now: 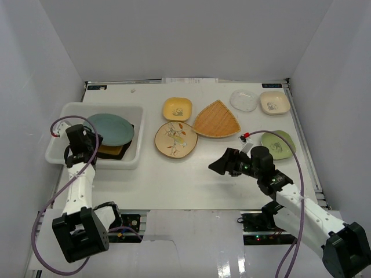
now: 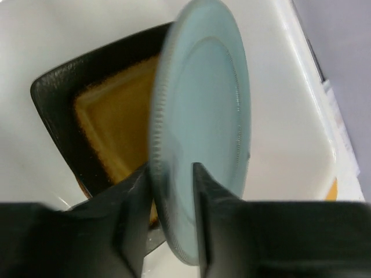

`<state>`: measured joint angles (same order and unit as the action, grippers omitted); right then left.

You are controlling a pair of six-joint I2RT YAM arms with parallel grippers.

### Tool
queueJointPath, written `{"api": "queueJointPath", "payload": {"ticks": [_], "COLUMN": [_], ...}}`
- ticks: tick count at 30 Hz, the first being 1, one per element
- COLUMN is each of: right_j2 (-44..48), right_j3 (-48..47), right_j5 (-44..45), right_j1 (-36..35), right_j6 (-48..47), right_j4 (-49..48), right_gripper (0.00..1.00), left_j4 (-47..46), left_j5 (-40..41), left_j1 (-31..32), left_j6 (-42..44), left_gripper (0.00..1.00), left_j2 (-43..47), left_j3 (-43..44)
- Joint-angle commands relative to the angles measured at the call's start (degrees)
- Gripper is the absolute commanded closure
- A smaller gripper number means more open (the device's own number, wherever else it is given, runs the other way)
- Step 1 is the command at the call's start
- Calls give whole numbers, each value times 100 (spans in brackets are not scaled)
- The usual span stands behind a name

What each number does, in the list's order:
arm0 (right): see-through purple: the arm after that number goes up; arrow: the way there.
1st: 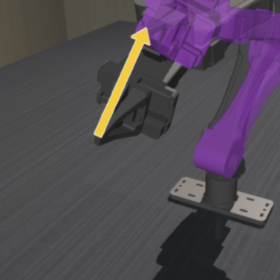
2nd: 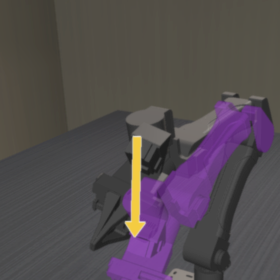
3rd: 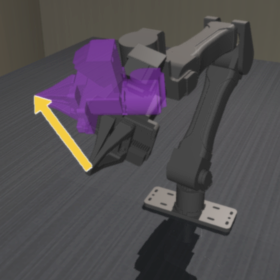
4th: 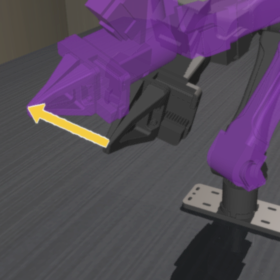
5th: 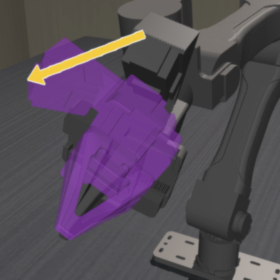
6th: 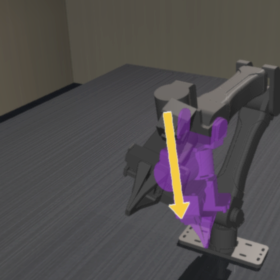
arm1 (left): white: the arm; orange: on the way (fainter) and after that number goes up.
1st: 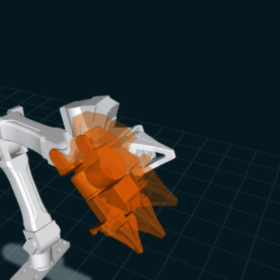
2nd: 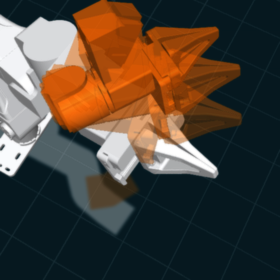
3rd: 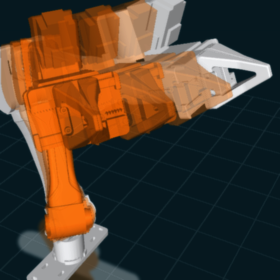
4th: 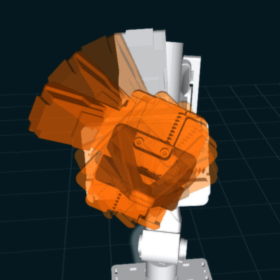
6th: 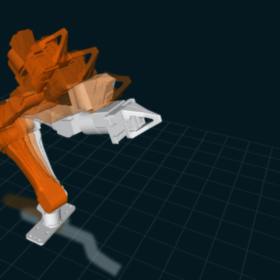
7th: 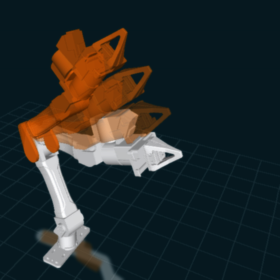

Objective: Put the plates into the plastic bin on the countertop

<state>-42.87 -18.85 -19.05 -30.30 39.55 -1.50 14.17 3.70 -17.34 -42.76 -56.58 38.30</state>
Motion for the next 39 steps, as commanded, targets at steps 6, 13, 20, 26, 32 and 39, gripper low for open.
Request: {"api": "queueJointPath", "payload": {"ticks": [6,13,20,26,32,39], "right_j2": [-1730,-3085,-4325,-5159,-5906,-6242], "right_j3": [-83,-408,-1032,-1603,-2096,-2334], "right_j5": [577,1219,2176,2775,2661,2538], "right_j1": [-283,-520,-950,-1188,-1206,-1223], "right_j6": [791,1055,1344,1520,1881,2162], "right_j4": [-2231,-3260,-3603,-3410,-3498,-3629], "right_gripper": [13,15,15,22,37,82], "left_j4": [217,586,832,1140,824,815], "left_j5": [-177,332,1562,2257,1065,-1975], "left_j1": [-15,-15,196,407,434,451], "left_j6": [13,390,892,841,875,980], "left_gripper": [13,2,2,2,2,2], "left_j2": [-530,-398,-213,-276,831,1509], "left_j3": [-51,361,547,643,529,731]}}
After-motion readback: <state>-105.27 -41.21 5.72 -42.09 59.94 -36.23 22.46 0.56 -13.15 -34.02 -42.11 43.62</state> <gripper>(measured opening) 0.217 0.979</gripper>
